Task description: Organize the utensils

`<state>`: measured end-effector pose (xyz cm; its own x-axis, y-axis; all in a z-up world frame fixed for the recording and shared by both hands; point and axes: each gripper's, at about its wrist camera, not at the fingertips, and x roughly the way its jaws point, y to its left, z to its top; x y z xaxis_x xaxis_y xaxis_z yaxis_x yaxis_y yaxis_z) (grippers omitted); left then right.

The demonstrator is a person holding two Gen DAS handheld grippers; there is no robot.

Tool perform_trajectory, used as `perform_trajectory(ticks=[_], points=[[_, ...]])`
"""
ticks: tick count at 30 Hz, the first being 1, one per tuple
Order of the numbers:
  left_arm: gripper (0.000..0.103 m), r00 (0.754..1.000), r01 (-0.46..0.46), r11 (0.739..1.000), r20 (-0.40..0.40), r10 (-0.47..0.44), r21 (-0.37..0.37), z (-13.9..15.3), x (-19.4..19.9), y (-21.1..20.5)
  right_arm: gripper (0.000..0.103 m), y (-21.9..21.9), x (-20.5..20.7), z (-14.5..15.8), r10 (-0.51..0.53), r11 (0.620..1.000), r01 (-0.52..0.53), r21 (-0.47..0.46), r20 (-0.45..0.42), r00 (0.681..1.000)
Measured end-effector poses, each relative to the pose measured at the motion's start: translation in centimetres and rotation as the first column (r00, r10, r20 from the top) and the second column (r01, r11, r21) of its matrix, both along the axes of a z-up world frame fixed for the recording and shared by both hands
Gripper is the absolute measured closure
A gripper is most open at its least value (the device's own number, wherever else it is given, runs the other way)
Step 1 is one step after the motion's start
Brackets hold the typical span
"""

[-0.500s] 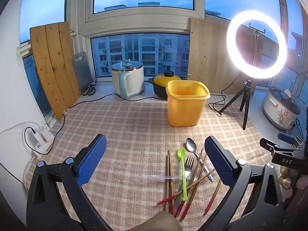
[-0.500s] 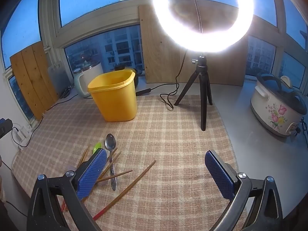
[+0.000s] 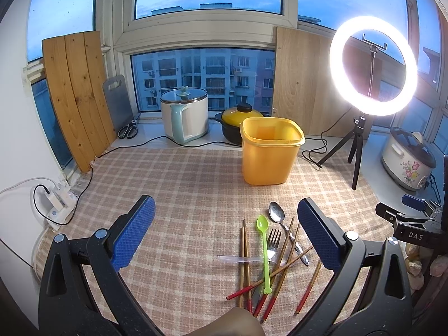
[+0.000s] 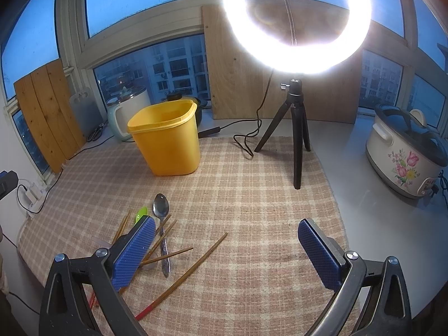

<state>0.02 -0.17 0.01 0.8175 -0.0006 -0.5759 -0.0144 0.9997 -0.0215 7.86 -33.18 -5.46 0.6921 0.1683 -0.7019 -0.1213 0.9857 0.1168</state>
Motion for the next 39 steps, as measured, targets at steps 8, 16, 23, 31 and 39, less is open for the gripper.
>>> perform_trajectory(ticks=[8,16,23,31,39], points=[[0.000,1.000,-0.001,1.000,-0.008,0.001,-0.003,-0.2,0.3,-0.7,0.000,-0.1,0.0,-0.4,-0.001,1.000,0.001,0.011,-0.019,1.000],[0.000,1.000,-0.003,1.000,-0.025,0.003,-0.010,-0.9,0.6,0.2,0.000,0.0,0.4,-0.9,-0.004,1.000,0.005,0.024,-0.048,0.999],[0.000,0.999,-0.002,1.000,-0.051,0.001,-0.021,-1.4,1.1,0.7,0.001,0.0,0.8,-1.4,-0.013,0.999,0.016,0.040,-0.075,0.997],[0.000,0.996,-0.006,0.999,-0.094,0.001,-0.054,-2.3,2.0,1.9,0.010,-0.3,1.4,-2.7,-0.012,0.995,0.026,0.100,-0.131,0.991],[0.000,0.991,0.007,0.997,-0.129,-0.018,-0.081,-4.2,3.7,4.2,0.026,-1.0,2.5,-5.5,0.007,0.975,0.050,0.218,-0.255,0.967]])
